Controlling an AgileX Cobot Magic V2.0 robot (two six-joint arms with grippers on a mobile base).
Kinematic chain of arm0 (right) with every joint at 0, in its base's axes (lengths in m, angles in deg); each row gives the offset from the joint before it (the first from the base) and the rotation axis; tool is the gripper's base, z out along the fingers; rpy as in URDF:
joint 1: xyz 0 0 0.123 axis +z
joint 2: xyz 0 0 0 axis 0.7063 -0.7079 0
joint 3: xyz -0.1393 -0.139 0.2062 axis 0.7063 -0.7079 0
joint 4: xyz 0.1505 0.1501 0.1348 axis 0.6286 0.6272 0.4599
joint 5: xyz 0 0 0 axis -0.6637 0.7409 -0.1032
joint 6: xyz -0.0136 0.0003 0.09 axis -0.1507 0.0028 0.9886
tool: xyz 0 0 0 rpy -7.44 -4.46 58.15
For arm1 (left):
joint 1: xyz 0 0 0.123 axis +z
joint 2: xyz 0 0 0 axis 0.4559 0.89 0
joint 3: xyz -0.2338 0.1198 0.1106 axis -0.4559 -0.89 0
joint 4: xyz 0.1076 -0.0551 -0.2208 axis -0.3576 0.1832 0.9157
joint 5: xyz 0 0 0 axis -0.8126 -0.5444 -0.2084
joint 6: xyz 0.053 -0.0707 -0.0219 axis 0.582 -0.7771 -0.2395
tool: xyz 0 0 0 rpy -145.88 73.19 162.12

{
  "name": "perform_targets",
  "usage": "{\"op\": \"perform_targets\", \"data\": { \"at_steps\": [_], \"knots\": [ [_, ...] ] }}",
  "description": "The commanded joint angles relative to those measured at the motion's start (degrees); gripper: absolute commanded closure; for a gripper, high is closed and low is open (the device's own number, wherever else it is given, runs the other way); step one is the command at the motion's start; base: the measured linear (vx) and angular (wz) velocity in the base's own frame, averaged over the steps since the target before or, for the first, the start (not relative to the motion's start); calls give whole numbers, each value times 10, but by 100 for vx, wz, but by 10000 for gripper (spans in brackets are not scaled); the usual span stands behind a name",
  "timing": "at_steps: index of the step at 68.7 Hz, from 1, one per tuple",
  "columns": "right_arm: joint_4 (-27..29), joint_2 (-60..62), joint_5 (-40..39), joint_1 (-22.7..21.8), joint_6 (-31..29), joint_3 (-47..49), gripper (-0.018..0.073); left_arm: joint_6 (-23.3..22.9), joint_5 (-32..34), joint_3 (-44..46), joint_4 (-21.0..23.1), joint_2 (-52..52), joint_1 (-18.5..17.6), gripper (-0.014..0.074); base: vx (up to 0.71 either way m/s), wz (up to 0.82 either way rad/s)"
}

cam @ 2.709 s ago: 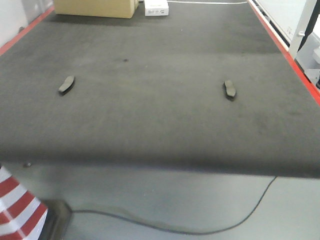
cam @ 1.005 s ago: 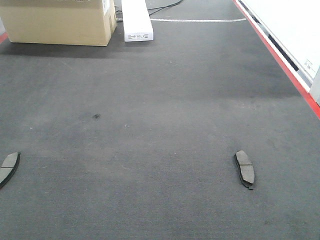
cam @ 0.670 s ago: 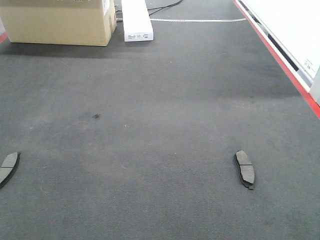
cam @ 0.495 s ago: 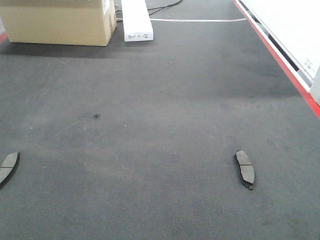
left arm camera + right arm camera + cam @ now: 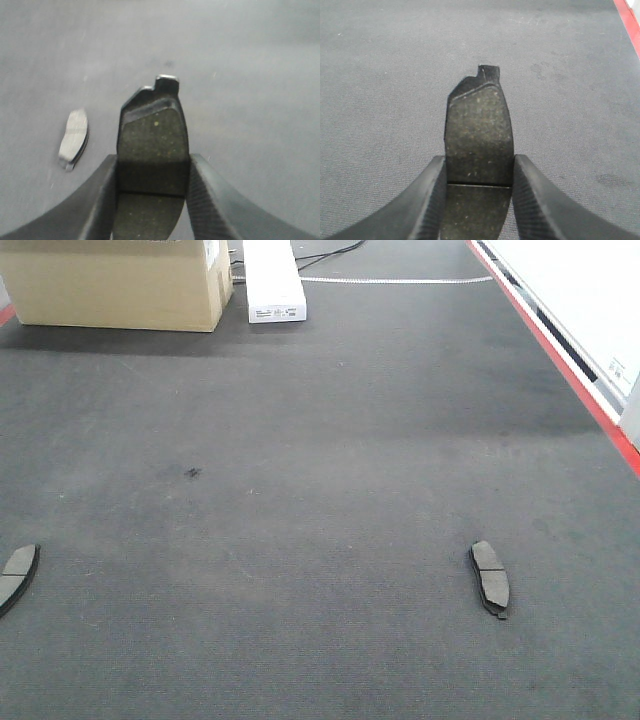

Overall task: Move and align brake pads A on conveyor
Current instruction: 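Stop facing the conveyor belt with both pads held above it, then lower the left gripper's pad beside the pad nearest it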

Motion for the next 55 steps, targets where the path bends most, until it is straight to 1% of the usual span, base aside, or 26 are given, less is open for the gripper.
{"op": "perform_targets", "data": {
  "at_steps": [1, 10, 14, 20, 41, 55],
  "knots": [
    [6, -5, -48, -4, -4, 18, 571, 0, 96, 16, -14, 7, 0, 603, 0, 0],
    [6, -5, -48, -4, -4, 18, 571, 0, 138, 17, -29, 21, 0, 603, 0, 0],
    [6, -5, -48, -4, -4, 18, 571, 0, 145, 20, -39, 39, 0, 603, 0, 0],
    [6, -5, -48, -4, -4, 18, 571, 0, 141, 36, -39, 81, 0, 603, 0, 0],
    [6, -5, -48, -4, -4, 18, 571, 0, 108, 168, -39, 309, 0, 603, 0, 0],
    [6, -5, -48, -4, -4, 18, 571, 1, 95, 237, -39, 459, 0, 603, 0, 0]
  ]
}}
